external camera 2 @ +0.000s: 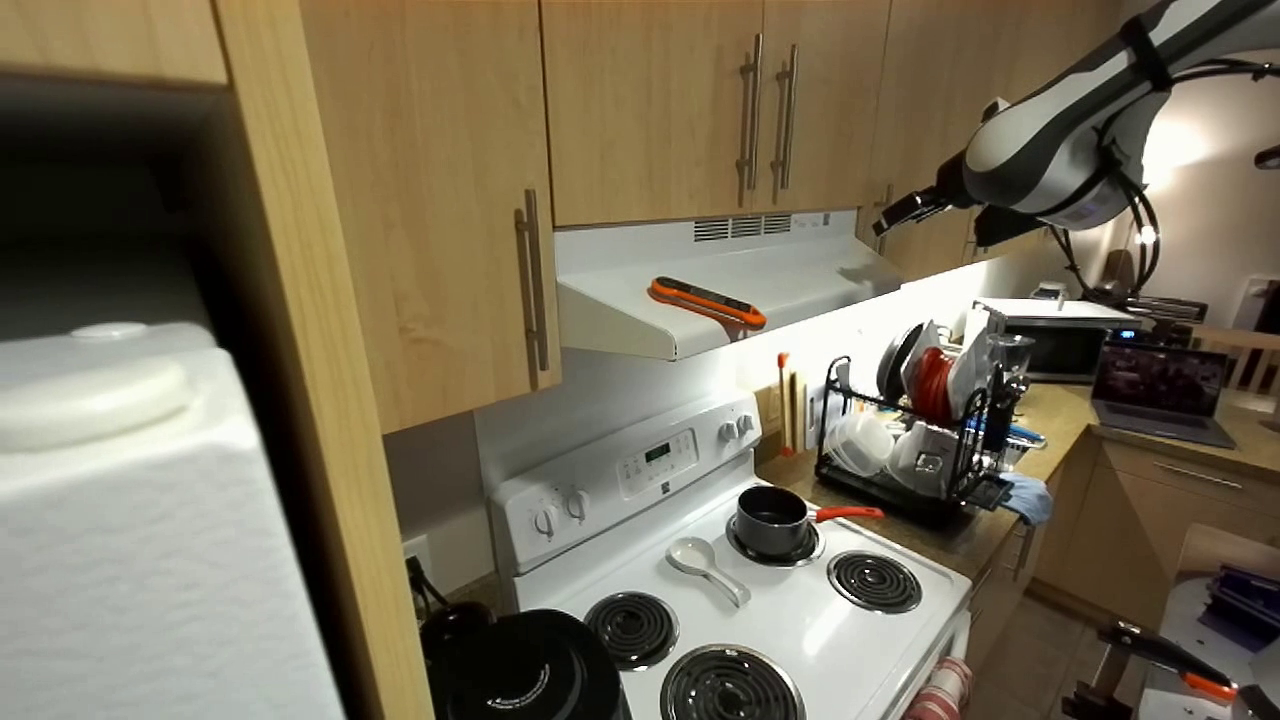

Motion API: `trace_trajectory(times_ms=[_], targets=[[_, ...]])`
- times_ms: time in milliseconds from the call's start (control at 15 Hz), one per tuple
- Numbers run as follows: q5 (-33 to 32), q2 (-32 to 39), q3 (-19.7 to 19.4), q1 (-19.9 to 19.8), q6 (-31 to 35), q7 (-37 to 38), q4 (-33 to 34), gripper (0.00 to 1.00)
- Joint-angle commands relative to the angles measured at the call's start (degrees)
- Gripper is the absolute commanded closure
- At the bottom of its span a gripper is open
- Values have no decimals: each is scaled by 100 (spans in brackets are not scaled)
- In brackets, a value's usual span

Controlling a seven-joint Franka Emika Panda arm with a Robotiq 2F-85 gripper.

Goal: Flip the switch on the white object.

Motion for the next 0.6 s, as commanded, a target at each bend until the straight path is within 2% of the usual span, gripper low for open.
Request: trace_trajectory(times_ms=[0, 533], targets=[[0, -20, 33, -35, -1, 0, 0, 0], [6, -42, 106, -46, -1, 0, -1, 0]])
